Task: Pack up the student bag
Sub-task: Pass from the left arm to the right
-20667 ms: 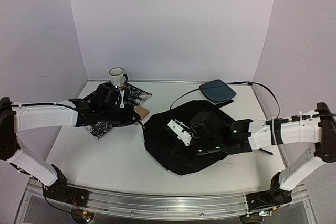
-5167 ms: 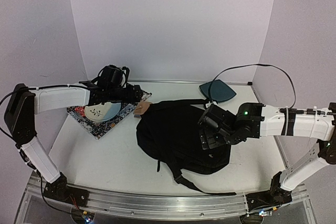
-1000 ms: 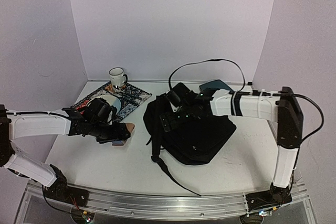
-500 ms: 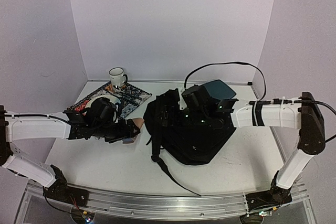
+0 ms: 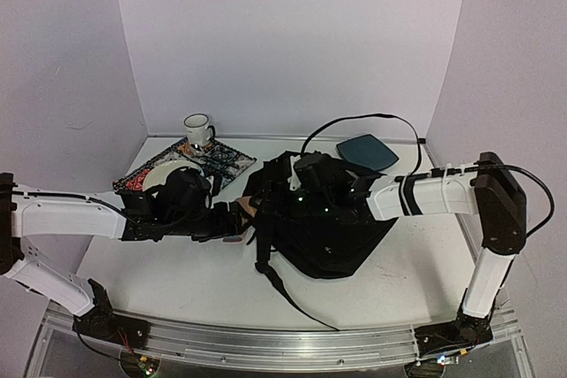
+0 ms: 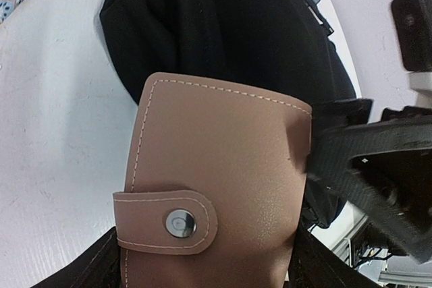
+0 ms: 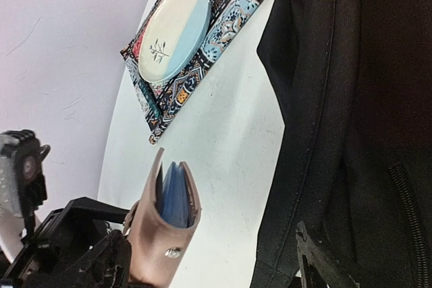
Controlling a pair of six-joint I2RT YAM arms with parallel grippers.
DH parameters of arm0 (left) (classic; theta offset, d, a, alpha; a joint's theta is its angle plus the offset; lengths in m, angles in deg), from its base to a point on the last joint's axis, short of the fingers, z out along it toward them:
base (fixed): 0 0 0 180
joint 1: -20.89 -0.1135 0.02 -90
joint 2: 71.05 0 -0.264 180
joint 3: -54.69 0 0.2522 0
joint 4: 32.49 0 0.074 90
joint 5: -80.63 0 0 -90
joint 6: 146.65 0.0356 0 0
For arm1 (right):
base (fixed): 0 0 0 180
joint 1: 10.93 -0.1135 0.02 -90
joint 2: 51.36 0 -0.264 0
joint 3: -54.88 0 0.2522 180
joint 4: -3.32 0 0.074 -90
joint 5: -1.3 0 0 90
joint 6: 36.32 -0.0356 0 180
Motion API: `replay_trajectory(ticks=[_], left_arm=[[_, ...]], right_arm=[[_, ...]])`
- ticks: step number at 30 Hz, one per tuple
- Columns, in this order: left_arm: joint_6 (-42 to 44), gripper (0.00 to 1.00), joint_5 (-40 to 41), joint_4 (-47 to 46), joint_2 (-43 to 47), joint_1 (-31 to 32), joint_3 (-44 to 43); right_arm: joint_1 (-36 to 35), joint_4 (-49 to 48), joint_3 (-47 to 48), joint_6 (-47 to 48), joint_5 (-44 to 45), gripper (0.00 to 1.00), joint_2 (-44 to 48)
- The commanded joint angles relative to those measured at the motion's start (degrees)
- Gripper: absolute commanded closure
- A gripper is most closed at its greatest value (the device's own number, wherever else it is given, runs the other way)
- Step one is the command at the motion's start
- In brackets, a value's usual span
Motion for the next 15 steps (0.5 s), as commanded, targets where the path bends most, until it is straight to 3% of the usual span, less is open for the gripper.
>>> replay_trajectory(ticks=[1,7,15], left_arm=[[0.61,0.2,3.74,-4.27,-1.13,1.06,-3.78],[1.88,0.2,5.92,-4.68,-2.43,2.7,-4.63],[3.69,0.18,7.33,-4.68,-0.82,3.2,-3.66]], right_arm=[[-0.16,-4.55,2.37,-2.49,-3.56,0.22,-0.9],[-0.42,-7.82,2.33,-3.9,-6.84,0.4,-2.56],[-0.42,-10.09,0.75,-3.48,-6.74,0.87,-0.96]])
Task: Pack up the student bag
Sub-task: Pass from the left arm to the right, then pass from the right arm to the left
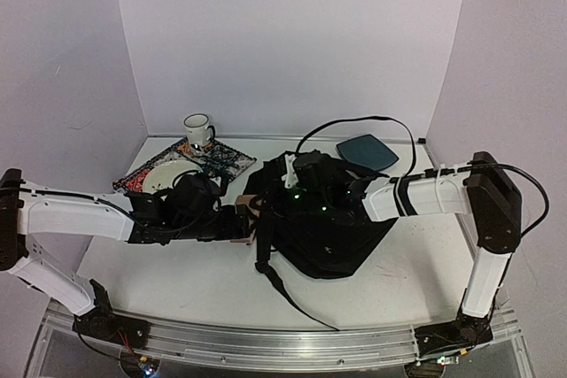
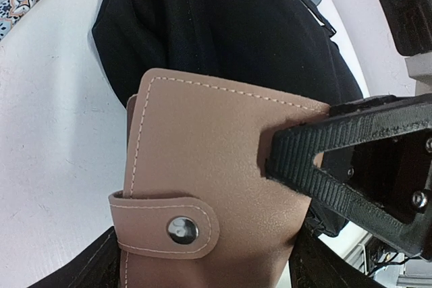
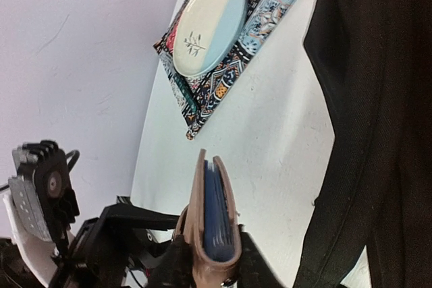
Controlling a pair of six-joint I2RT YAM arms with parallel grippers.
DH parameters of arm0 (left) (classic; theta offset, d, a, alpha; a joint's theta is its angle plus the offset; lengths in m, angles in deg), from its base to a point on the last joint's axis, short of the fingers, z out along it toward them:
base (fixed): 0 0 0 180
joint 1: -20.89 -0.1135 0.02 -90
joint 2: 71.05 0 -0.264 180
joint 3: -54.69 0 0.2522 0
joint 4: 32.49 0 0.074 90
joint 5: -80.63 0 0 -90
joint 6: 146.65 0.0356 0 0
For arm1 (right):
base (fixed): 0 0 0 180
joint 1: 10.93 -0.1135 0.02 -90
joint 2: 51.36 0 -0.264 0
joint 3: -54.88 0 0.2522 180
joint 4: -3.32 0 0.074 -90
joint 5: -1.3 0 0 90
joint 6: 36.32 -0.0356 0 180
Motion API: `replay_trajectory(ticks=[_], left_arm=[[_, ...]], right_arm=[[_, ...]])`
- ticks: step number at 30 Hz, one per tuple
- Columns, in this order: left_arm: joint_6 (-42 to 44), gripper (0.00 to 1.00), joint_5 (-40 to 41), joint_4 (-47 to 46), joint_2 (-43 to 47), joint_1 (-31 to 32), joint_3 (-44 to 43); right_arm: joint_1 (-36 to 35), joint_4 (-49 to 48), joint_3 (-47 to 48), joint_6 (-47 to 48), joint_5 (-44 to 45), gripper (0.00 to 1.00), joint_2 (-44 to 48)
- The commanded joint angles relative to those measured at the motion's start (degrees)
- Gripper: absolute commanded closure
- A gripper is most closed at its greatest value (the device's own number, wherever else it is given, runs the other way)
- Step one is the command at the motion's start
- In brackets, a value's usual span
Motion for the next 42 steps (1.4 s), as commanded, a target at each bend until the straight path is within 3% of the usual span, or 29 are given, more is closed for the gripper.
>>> replay_trajectory(ticks=[1,3,10,14,20,31,42], left_arm=[[2.5,0.16,2.19,-3.27,2.45,0.21,-2.14],[3.52,0.13,2.49,-3.17,3.48,0.15,-1.87],[8.18,0.04,1.24,-3.16,8.37,-1.05,-0.71],[10.85,0.01,-6.08,-4.51,10.53,-4.98,0.61],[10.59,0.01,-20.9,-11.58,14.22,-13.25,5.43],[5.83,0.01,-38.52,-23.65,11.9,-14.46,7.46],[-3.15,0.1,-45.82,-37.21,6.94,-14.64,9.38]], right_arm=[[-0.44,-3.6,0.22,0.66,-1.12,0.92,1.23],[-0.31,-3.77,-0.17,1.19,-1.08,1.0,1.8],[0.88,-5.56,-2.02,4.31,-4.13,1.0,4.65],[1.84,-7.4,-3.95,6.88,-6.58,1.0,7.17],[3.86,-11.27,-7.67,9.93,-10.59,1.0,11.96],[7.43,-23.16,-13.69,8.77,-19.48,1.0,17.36],[8.71,-38.98,-17.48,4.39,-26.47,1.0,17.94]])
